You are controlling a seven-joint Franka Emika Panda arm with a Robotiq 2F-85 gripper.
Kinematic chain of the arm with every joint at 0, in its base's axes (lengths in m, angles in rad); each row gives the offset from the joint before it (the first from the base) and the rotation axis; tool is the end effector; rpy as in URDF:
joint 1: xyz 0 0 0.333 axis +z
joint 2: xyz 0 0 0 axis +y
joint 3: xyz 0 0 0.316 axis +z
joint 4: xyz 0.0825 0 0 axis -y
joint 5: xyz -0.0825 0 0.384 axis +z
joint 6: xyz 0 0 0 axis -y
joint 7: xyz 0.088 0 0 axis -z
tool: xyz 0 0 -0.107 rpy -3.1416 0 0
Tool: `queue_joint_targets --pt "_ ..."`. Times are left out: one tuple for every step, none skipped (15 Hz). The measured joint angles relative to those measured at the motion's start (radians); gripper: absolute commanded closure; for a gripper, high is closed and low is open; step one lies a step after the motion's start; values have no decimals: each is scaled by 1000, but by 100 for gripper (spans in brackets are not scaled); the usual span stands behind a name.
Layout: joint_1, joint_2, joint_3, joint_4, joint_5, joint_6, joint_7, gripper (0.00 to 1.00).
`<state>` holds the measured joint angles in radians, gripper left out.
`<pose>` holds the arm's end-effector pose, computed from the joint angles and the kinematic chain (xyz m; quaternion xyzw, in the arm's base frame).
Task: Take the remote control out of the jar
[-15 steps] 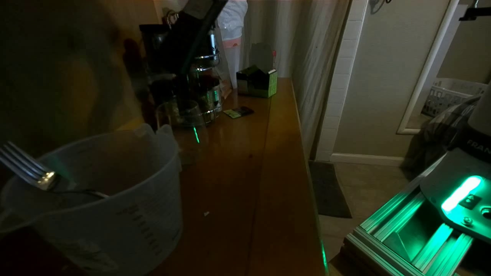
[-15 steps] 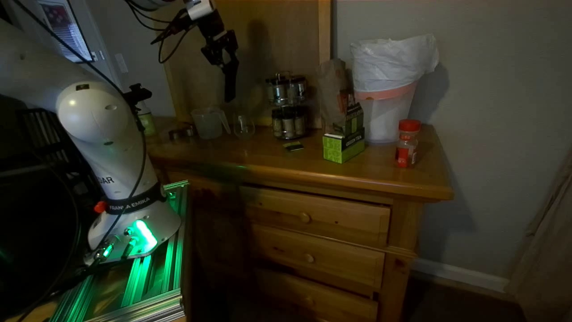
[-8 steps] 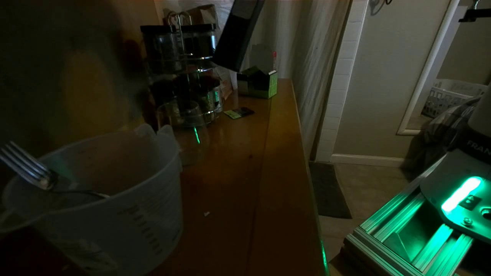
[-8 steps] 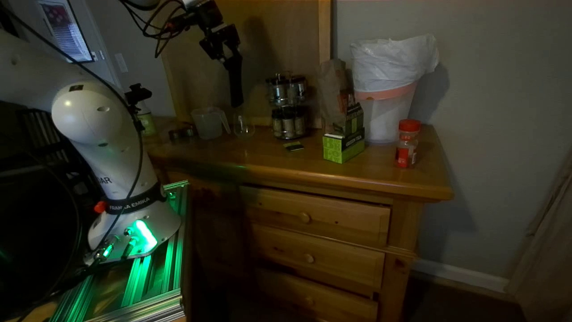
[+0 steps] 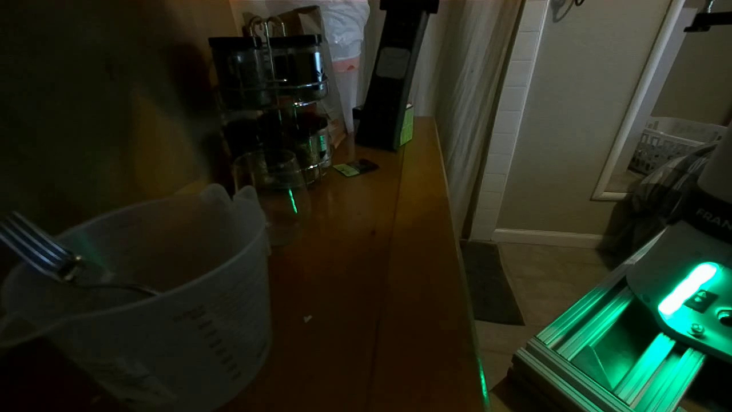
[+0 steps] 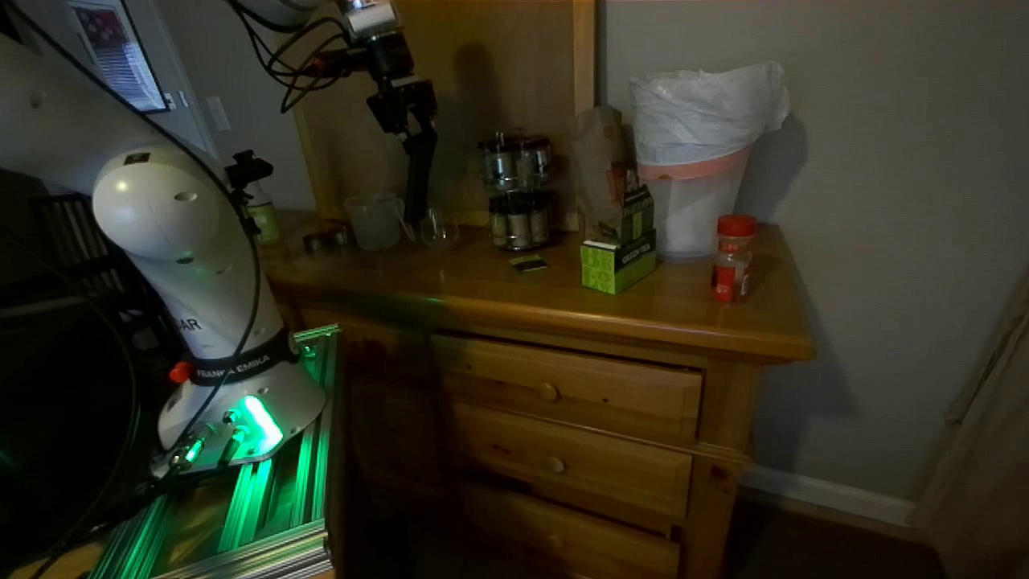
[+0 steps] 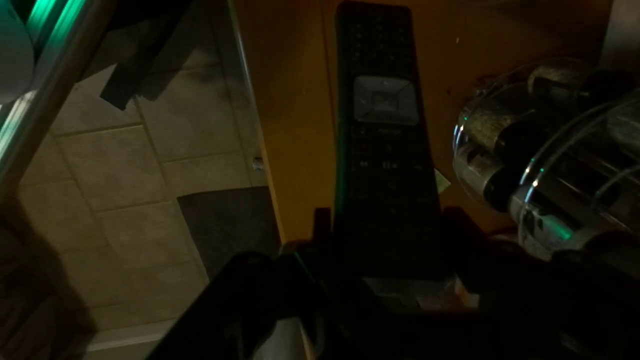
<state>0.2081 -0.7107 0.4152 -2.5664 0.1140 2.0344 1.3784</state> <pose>0.2871 0.2243 0.4854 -0.9010 0.4207 -0.1057 0.0106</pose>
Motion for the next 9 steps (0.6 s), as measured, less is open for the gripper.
queue_joint_targets --pt "4 28 -17 -3 22 8 -33 68" --pt "11 52 -37 -9 52 21 -71 68" --pt "21 74 -59 -18 89 40 -113 68" --pt "32 91 -80 -31 128 55 -152 68" --pt "44 105 -98 -44 170 66 -190 68" --pt "56 114 -112 -59 210 74 -221 68" --pt "63 117 -117 -74 240 81 -236 43" --pt "62 116 -109 -89 245 85 -221 43" --pt "61 115 -97 -100 245 90 -201 43"
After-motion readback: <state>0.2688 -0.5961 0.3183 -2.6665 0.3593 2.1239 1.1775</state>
